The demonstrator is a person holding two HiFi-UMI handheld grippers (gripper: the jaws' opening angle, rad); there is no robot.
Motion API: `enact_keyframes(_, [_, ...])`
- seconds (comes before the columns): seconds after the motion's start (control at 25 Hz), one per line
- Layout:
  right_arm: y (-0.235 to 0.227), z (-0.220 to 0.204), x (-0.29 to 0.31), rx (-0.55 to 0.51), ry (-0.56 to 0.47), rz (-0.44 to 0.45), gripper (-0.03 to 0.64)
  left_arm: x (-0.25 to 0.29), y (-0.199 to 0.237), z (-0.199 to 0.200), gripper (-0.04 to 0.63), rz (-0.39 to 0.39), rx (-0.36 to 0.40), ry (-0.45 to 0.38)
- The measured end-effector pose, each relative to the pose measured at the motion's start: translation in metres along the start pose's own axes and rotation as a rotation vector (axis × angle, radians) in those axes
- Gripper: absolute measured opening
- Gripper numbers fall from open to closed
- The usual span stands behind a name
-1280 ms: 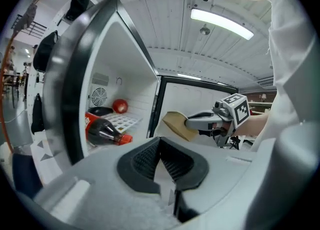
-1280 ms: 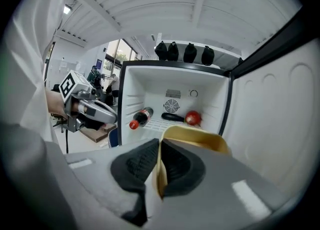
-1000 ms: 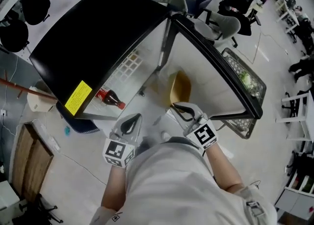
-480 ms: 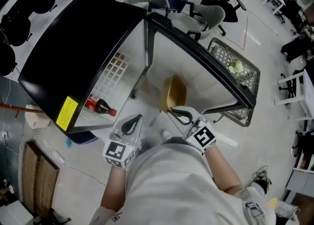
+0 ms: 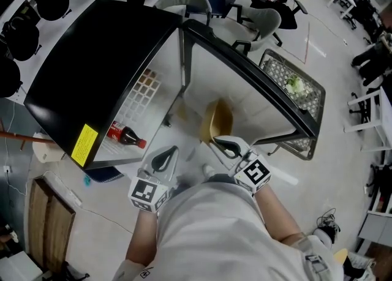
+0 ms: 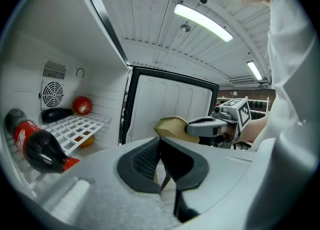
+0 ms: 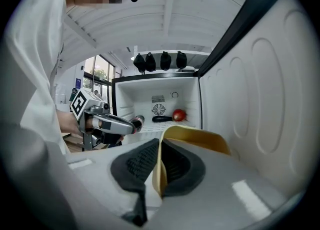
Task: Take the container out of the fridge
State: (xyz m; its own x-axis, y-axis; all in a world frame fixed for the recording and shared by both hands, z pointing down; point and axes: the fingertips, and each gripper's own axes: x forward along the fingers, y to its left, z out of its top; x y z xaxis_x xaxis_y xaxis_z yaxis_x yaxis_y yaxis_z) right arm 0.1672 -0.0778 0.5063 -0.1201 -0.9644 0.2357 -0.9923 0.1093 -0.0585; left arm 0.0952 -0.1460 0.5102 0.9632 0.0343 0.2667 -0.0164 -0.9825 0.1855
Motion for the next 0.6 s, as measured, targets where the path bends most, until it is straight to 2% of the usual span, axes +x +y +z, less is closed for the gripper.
enact_keyframes(0.6, [0.0103, -0.0046, -0.0019, 0.008, 0.006, 0.049, 0.021, -0.0078, -0.0054, -0.003, 0.009, 0.041, -0.001, 0.001])
